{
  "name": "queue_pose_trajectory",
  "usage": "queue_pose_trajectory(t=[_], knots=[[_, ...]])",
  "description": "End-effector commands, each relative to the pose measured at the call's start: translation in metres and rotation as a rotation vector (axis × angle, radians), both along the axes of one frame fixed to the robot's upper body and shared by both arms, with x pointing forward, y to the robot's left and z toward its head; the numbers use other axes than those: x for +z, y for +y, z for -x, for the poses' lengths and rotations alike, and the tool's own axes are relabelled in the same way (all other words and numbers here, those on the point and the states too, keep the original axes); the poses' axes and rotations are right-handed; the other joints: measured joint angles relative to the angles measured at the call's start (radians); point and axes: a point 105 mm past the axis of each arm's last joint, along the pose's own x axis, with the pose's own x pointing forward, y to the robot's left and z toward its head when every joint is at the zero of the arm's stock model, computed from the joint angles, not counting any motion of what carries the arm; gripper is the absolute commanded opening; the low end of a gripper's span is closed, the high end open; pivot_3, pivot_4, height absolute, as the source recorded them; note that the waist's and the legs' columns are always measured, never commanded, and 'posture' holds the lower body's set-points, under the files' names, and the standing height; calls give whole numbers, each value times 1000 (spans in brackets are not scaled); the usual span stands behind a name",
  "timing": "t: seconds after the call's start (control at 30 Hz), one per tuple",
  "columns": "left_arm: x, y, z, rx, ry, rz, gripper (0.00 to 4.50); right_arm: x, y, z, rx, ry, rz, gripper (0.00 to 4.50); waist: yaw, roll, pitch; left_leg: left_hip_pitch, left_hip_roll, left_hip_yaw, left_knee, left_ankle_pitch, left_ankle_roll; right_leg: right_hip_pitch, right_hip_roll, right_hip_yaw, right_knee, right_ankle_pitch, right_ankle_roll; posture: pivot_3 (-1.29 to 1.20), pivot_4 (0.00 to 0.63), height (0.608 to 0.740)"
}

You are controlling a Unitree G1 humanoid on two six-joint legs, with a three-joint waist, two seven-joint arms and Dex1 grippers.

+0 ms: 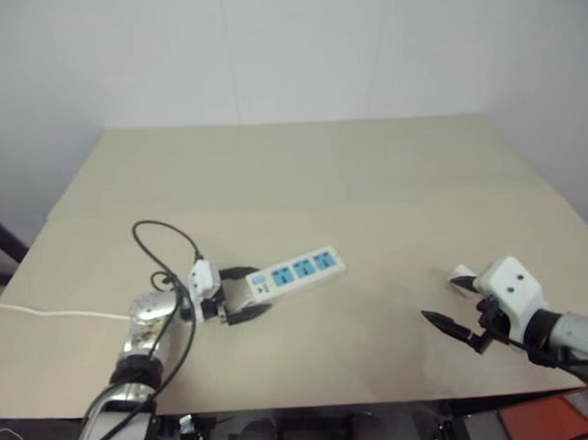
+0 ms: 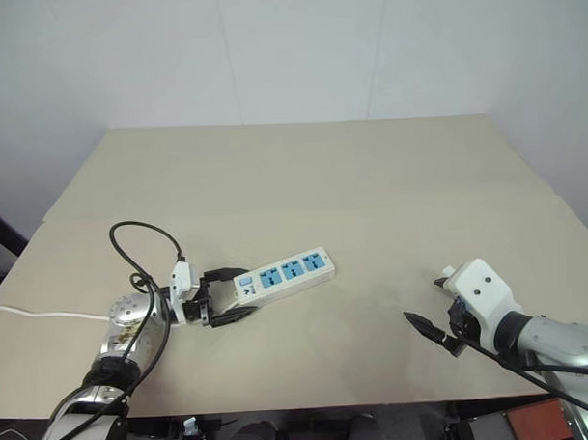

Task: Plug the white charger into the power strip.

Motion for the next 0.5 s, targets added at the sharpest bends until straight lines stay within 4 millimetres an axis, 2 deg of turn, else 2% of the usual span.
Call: queue_pose_trajectory(t=[0.03, 0.13, 0.2, 0.4, 0.5], knots=[[-7, -2, 2, -10, 11, -25, 4475, 8, 1, -1, 8, -30, 23, 4500, 0, 0, 0, 0, 0, 0, 0, 0, 0, 0, 0, 0, 0, 0, 0, 0, 150, 740], [-9, -2, 6, -32, 22, -27, 3893, 8, 1, -2, 10, -32, 25, 4500, 0, 0, 0, 0, 0, 0, 0, 0, 0, 0, 0, 0, 0, 0, 0, 0, 150, 740], [-8, -2, 6, -28, 16, -16, 3291, 8, 1, -3, 11, -31, 26, 4500, 0, 0, 0, 0, 0, 0, 0, 0, 0, 0, 0, 0, 0, 0, 0, 0, 150, 740], [-8, 0, 6, -10, 8, -17, 3256, 11, 2, -3, 22, -34, 34, 4500, 0, 0, 0, 1, 0, 0, 0, 0, 0, 0, 0, 0, 0, 0, 0, 0, 150, 740], [-6, -1, 9, -24, 11, -19, 3256, 22, -2, -5, 14, -19, 47, 4500, -1, 1, 0, 1, 0, 1, 0, 0, 0, 0, 0, 1, 0, 0, 0, 0, 150, 740]])
